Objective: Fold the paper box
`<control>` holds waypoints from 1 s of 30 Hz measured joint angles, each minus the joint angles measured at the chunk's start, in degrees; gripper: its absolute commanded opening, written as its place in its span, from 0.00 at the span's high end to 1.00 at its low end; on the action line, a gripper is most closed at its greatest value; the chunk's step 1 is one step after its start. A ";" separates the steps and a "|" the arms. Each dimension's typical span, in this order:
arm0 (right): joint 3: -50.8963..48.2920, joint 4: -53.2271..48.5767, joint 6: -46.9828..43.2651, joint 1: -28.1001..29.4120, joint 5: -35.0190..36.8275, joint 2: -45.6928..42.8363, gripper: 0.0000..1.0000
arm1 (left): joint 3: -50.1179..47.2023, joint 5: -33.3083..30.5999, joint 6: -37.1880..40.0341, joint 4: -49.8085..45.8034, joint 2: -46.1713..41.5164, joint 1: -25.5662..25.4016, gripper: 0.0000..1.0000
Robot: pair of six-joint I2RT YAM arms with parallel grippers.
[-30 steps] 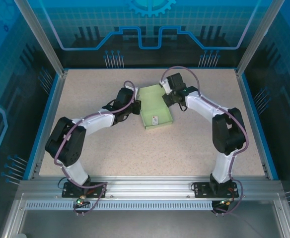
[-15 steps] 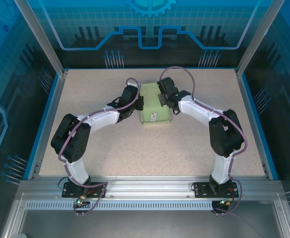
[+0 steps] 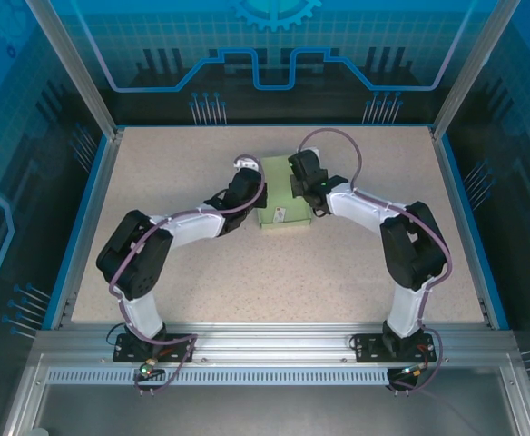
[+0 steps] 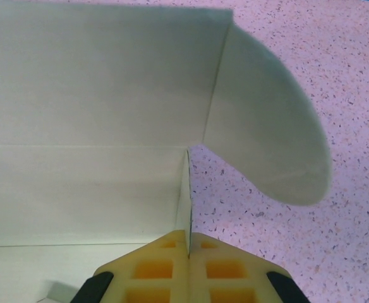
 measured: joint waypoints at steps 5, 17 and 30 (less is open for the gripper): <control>-3.91 3.15 2.69 1.31 1.73 -1.95 0.94 | -3.06 -3.93 0.00 5.14 -0.02 -1.86 0.95; -15.74 15.10 6.34 5.07 5.70 -7.02 0.94 | -13.16 -13.86 0.46 18.75 -1.38 -7.39 0.95; -26.45 26.67 8.66 7.30 5.99 -11.10 0.93 | -17.90 -17.14 1.97 23.89 -2.29 -9.90 0.94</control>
